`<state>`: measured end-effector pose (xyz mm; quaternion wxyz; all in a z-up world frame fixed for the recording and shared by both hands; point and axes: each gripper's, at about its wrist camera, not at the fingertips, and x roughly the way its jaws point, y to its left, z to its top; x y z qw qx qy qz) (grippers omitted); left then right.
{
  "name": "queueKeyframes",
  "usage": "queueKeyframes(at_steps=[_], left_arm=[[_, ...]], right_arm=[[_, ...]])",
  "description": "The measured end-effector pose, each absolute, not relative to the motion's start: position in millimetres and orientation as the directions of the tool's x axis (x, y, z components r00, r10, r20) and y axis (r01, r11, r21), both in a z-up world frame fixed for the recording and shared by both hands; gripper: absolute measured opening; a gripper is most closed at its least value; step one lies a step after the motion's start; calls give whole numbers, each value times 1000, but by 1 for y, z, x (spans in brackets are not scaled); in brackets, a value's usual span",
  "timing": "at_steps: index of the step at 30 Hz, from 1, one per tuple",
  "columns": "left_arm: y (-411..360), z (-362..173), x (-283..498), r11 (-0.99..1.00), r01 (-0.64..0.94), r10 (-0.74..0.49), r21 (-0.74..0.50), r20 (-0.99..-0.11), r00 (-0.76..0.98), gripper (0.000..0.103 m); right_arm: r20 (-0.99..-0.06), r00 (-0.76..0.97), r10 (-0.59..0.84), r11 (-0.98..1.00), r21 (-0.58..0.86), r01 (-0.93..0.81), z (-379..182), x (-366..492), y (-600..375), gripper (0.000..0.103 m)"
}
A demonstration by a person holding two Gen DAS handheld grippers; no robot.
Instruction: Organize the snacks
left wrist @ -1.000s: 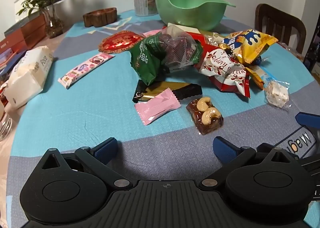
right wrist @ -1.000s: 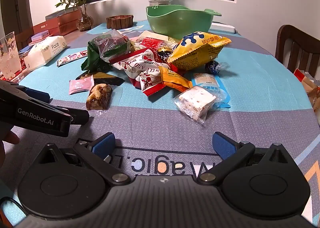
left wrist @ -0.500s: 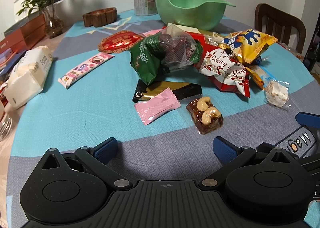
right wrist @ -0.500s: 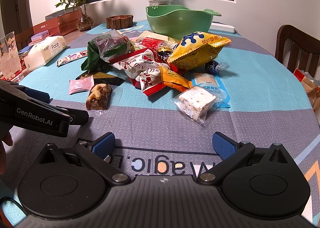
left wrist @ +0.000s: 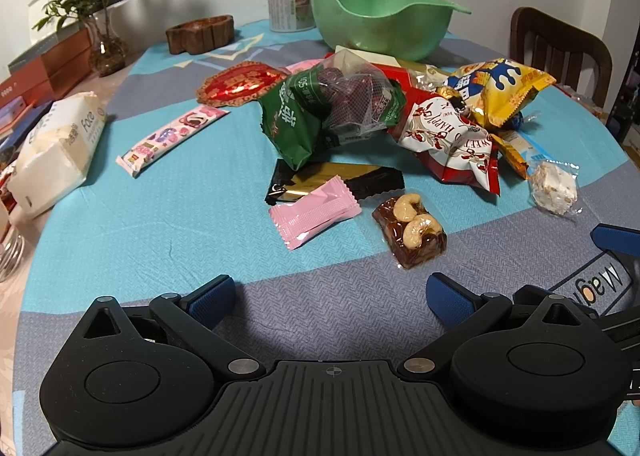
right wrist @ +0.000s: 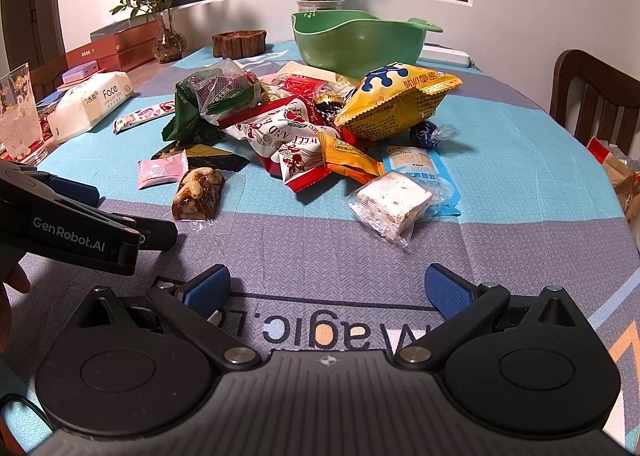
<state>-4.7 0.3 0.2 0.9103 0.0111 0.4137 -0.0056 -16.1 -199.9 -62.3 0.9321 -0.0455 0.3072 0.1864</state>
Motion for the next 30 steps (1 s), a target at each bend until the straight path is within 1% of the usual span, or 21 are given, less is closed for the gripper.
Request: queueKeyframes(at_steps=[30], left_arm=[[0,-1,-7,1000,7,8,16,-754,657,103]], right_arm=[[-590,743,316,928,29,-372,-62,-17,-200,103]])
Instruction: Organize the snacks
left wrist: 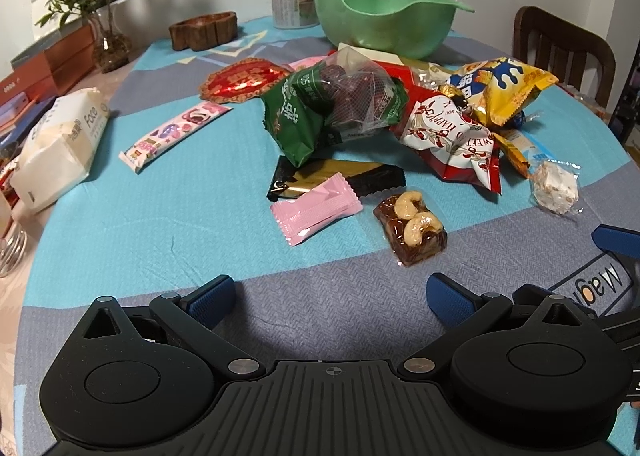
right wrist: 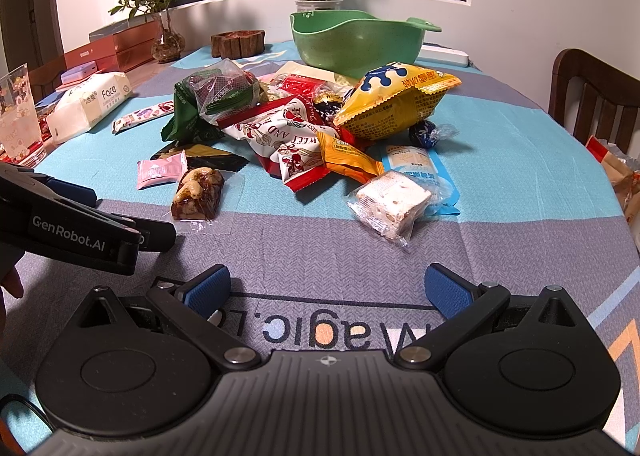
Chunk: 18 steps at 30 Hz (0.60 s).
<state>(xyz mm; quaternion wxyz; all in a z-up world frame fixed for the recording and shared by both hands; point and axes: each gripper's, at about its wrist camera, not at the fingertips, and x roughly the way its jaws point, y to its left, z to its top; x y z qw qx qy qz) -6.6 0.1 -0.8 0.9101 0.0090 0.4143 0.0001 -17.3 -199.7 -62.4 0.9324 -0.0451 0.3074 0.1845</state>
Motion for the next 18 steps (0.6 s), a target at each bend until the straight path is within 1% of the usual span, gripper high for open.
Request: queueKeyframes(at_steps=[18], left_arm=[[1,0,-11,999,39,-8,24,-752,659,103]], right_arm=[[-601,731,323,923,29,-383,-61,-16,-200,103]])
